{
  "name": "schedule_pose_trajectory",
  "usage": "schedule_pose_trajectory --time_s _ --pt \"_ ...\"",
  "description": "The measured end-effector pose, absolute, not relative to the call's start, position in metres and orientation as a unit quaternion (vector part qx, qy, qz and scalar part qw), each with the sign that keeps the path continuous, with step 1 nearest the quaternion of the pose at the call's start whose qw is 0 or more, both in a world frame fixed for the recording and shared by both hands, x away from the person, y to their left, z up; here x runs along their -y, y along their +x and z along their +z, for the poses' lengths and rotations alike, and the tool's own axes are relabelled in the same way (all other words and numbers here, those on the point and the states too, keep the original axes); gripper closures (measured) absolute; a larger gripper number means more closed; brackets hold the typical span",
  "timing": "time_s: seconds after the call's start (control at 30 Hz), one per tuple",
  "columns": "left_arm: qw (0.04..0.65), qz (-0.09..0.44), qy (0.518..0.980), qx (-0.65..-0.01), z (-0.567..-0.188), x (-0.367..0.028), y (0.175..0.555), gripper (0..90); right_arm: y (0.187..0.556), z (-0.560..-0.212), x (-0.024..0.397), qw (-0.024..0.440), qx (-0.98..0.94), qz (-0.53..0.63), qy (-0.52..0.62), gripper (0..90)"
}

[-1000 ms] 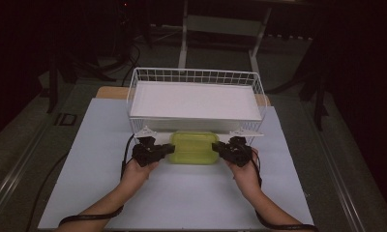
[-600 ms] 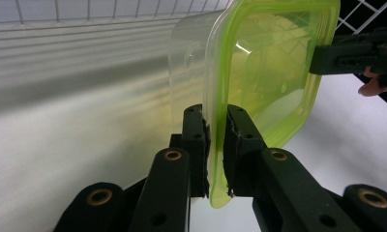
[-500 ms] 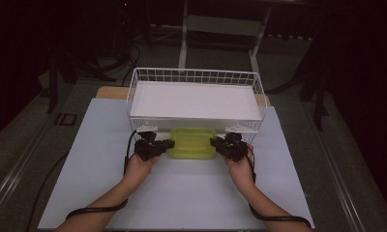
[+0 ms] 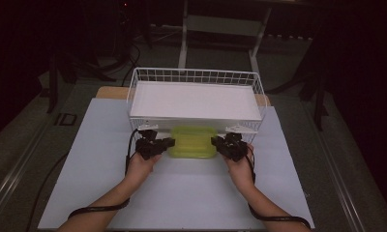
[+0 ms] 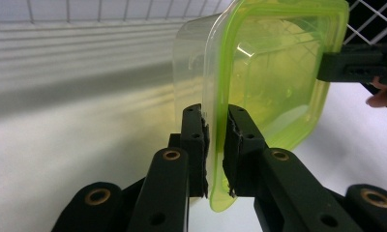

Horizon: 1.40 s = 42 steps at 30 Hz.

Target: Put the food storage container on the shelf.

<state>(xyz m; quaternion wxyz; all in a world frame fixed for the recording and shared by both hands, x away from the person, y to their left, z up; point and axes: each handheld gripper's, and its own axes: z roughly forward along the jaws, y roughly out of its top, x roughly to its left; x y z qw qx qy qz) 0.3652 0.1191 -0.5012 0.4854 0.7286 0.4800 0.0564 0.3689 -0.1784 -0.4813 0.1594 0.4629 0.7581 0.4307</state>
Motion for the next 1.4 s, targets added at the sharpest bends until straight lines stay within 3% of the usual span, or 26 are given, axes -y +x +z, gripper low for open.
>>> schedule_pose_trajectory --time_s 0.1,0.2,0.33,0.47,0.63,0.73,0.9,1.1,1.23,1.4 --pt "0.489 0.062 0.723 -0.485 -0.502 -0.117 0.368 79.5 0.37 -0.482 0.177 0.166 -0.757 0.431 0.463 76.5" --pt "0.497 0.062 0.723 -0.477 -0.505 -0.116 0.372 77.9 0.372 -0.486 0.175 0.183 -0.749 0.431 0.469 70.4" --pt "0.502 0.054 0.71 -0.491 -0.509 -0.111 0.373 72.8 0.373 -0.489 0.174 0.189 -0.741 0.438 0.472 69.7" --pt "0.507 0.06 0.709 -0.487 -0.512 -0.112 0.376 73.7 0.373 -0.49 0.174 0.189 -0.736 0.441 0.477 69.2" --pt "0.509 0.068 0.709 -0.484 -0.509 -0.108 0.376 61.7 0.374 -0.494 0.17 0.192 -0.742 0.428 0.478 61.0" --pt "0.51 0.07 0.706 -0.487 -0.509 -0.108 0.377 61.6 0.376 -0.495 0.171 0.186 -0.736 0.432 0.488 59.0" --pt "0.498 0.077 0.709 -0.493 -0.513 -0.107 0.383 51.5 0.378 -0.497 0.169 0.189 -0.739 0.423 0.489 54.6" --pt "0.498 0.085 0.708 -0.494 -0.516 -0.106 0.39 51.2 0.38 -0.495 0.167 0.187 -0.733 0.424 0.497 53.5" --pt "0.499 0.091 0.708 -0.491 -0.514 -0.105 0.388 42.8 0.377 -0.495 0.167 0.209 -0.733 0.425 0.488 49.6" --pt "0.508 0.098 0.704 -0.487 -0.509 -0.113 0.381 40.5 0.373 -0.49 0.17 0.211 -0.727 0.436 0.487 48.4"
